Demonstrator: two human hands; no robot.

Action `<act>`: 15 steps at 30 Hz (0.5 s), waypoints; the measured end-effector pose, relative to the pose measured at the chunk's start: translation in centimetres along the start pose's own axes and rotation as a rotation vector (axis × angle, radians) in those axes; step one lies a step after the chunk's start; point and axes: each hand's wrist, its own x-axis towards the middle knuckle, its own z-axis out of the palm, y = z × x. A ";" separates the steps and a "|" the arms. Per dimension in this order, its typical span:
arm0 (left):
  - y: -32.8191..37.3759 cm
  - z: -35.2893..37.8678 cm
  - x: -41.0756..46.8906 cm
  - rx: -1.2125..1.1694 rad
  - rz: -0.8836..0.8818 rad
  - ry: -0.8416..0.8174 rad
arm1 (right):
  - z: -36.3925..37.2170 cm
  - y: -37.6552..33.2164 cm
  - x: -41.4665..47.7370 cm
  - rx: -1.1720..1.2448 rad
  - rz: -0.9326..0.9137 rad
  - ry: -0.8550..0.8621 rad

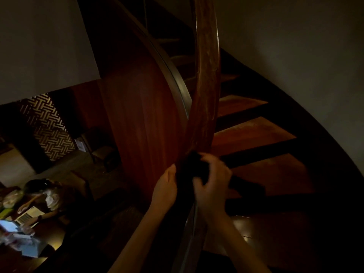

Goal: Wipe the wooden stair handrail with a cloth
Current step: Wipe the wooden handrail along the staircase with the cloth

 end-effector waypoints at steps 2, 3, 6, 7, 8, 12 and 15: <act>0.0 -0.1 0.0 -0.067 -0.035 0.011 | 1.4 0.9 -1.4 -0.161 -0.164 -0.165; 0.0 -0.2 0.0 -0.076 -0.037 0.026 | 1.6 1.3 -2.0 -0.162 -0.195 -0.215; -0.2 -0.2 0.1 -0.092 -0.035 0.050 | 1.2 2.5 -2.6 -0.127 -0.232 -0.279; -0.3 -0.1 0.1 -0.105 -0.041 0.051 | 1.1 2.7 -2.4 -0.127 -0.237 -0.278; -0.4 -0.1 0.2 -0.123 -0.048 0.053 | 1.2 2.6 -2.0 -0.129 -0.238 -0.265; -0.7 0.0 0.4 -0.044 -0.009 0.078 | 2.7 1.4 2.4 -0.235 -0.288 -0.154; -0.4 0.1 0.0 -0.062 -0.014 0.088 | 3.4 0.8 6.9 -0.365 -0.293 -0.128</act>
